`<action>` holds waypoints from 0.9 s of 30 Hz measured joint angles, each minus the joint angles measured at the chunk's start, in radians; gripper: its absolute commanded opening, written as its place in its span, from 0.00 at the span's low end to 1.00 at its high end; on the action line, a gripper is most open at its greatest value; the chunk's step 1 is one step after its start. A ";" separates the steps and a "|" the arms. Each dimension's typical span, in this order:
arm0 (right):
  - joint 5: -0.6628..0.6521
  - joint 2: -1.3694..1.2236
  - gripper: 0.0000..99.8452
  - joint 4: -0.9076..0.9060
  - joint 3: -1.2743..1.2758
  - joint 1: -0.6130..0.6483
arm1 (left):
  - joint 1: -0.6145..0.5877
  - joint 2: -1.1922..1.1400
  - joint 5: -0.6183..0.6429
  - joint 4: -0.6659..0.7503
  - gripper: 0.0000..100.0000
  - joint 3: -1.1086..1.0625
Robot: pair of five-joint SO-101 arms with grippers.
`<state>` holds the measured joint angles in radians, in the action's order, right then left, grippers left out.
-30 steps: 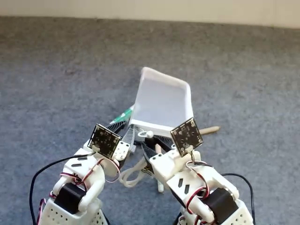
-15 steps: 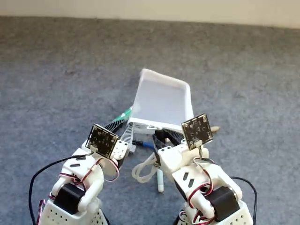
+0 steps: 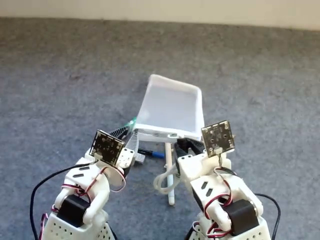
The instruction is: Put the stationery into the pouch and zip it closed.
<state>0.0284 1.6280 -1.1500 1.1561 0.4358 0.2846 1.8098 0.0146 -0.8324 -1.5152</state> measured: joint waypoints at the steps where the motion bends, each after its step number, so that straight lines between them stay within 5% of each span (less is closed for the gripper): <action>1: 0.000 0.000 0.00 -0.005 -0.011 -0.002 | -0.002 0.000 0.000 0.000 0.06 0.000; 27: 0.000 0.000 0.00 -0.005 -0.025 -0.149 | -0.084 0.000 0.002 -0.086 0.06 0.081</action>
<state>0.0284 1.6280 -1.1546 1.1316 0.2869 0.2002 1.8098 0.0161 -0.9183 -1.4339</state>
